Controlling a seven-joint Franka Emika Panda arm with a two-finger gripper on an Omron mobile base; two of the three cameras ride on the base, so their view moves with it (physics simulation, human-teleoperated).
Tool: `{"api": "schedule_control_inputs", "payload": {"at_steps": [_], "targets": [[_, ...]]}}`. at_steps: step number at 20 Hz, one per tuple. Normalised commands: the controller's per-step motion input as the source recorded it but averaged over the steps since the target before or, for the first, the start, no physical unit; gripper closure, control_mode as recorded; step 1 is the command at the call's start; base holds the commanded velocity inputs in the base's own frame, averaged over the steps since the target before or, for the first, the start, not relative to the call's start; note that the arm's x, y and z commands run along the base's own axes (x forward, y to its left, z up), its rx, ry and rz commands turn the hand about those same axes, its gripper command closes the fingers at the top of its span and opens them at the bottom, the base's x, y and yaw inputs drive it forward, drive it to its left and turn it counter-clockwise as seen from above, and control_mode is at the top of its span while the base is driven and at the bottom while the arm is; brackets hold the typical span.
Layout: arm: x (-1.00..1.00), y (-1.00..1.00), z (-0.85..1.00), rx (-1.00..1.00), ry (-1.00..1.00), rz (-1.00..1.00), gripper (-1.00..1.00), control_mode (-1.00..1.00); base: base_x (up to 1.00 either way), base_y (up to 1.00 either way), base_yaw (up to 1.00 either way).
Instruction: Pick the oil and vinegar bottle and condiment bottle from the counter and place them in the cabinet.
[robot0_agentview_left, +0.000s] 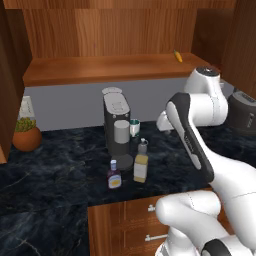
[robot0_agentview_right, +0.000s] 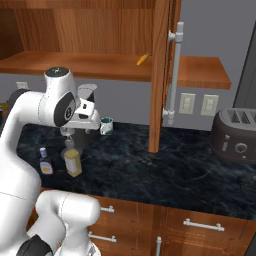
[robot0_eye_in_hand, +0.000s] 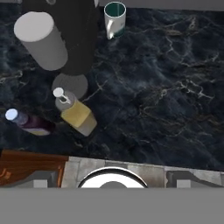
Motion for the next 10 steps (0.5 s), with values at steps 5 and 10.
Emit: {"api": "schedule_control_inputs", "payload": {"at_steps": [5,10], "targets": [[-0.45,0.01,-0.14,0.00,-0.06,0.06,-1.00,-1.00,0.00,0.00,0.00],[-0.39,0.07,-0.15,0.00,-0.04,0.07,-1.00,-1.00,0.00,0.00,0.00]]}}
